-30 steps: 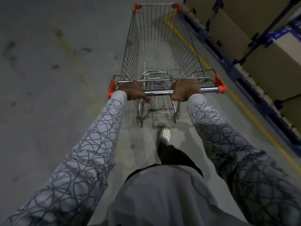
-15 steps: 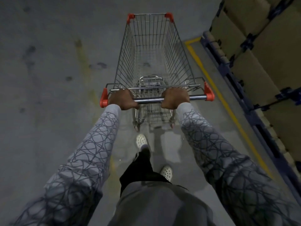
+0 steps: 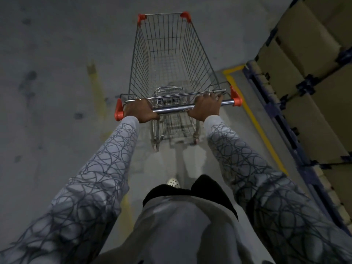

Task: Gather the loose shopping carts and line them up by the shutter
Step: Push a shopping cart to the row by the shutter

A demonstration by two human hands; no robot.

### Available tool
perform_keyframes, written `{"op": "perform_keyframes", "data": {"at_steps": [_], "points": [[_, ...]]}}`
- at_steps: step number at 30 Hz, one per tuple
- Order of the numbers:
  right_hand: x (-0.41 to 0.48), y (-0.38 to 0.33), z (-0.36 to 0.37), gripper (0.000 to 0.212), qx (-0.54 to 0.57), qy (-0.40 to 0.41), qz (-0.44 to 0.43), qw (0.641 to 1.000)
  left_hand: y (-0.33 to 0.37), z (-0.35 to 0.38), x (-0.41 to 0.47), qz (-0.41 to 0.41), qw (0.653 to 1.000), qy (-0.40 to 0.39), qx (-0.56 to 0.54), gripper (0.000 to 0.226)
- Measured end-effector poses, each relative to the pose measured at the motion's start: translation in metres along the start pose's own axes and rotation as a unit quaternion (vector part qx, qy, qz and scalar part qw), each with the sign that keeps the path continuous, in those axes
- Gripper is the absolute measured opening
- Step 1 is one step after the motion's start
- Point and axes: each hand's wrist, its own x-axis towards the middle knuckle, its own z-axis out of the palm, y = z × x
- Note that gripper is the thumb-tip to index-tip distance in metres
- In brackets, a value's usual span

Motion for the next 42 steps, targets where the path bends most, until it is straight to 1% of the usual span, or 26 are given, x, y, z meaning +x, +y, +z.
{"op": "perform_keyframes", "data": {"at_steps": [2,4,7,10,13,15,17,19,22,24,25,28,31,34,37,38,40,42], "points": [[0.041,-0.006,-0.017,0.072,-0.007,-0.023,-0.008,1.0,-0.007,-0.013,0.038,-0.001,1.0,-0.003,0.006,0.065],[0.086,-0.017,-0.034,0.074,-0.017,-0.036,-0.01,0.999,-0.016,-0.027,0.078,-0.006,1.0,0.01,0.005,0.066],[0.155,-0.039,-0.058,0.079,-0.037,-0.055,-0.015,0.998,-0.028,-0.052,0.139,-0.017,0.999,0.043,0.004,0.057],[0.227,-0.063,-0.085,0.083,-0.039,-0.075,-0.013,0.996,-0.04,-0.082,0.204,-0.031,0.997,0.066,0.015,0.054],[0.303,-0.084,-0.114,0.07,-0.021,-0.078,-0.062,0.995,-0.056,-0.112,0.269,-0.051,0.995,0.084,0.007,0.047],[0.356,-0.096,-0.133,0.063,0.002,-0.101,-0.109,0.989,-0.069,-0.132,0.308,-0.057,0.994,0.089,0.016,0.047],[0.411,-0.11,-0.153,0.067,0.007,-0.132,-0.142,0.981,-0.083,-0.153,0.348,-0.063,0.994,0.082,0.046,0.052],[0.46,-0.123,-0.167,0.071,-0.007,-0.146,-0.174,0.974,-0.098,-0.17,0.388,-0.068,0.994,0.068,0.052,0.065],[0.516,-0.138,-0.189,0.057,-0.021,-0.082,-0.197,0.977,-0.114,-0.19,0.442,-0.061,0.994,0.083,0.027,0.089],[0.548,-0.147,-0.203,0.053,-0.023,-0.053,-0.213,0.975,-0.117,-0.206,0.475,-0.071,0.993,0.096,0.019,0.096],[0.571,-0.155,-0.21,0.054,-0.027,-0.051,-0.22,0.974,-0.12,-0.216,0.498,-0.082,0.991,0.101,0.021,0.098],[0.647,-0.183,-0.232,0.053,-0.029,-0.053,-0.226,0.972,-0.134,-0.243,0.571,-0.105,0.986,0.122,0.043,0.097],[0.726,-0.219,-0.252,0.051,-0.021,-0.029,-0.218,0.975,-0.165,-0.272,0.652,-0.115,0.977,0.178,0.029,0.086],[0.805,-0.256,-0.27,0.046,0.007,0.025,-0.208,0.978,-0.202,-0.308,0.735,-0.102,0.973,0.205,0.014,0.079],[0.877,-0.283,-0.284,0.042,0.032,0.11,-0.205,0.972,-0.236,-0.347,0.82,-0.084,0.981,0.175,-0.01,0.081],[0.899,-0.291,-0.287,0.045,0.032,0.143,-0.205,0.968,-0.247,-0.357,0.848,-0.086,0.982,0.163,-0.035,0.083],[0.944,-0.308,-0.298,0.057,0.037,0.2,-0.189,0.961,-0.266,-0.378,0.903,-0.099,0.982,0.144,-0.072,0.091],[0.974,-0.318,-0.31,0.07,0.068,0.228,-0.178,0.955,-0.273,-0.394,0.939,-0.094,0.983,0.14,-0.075,0.1]]}}
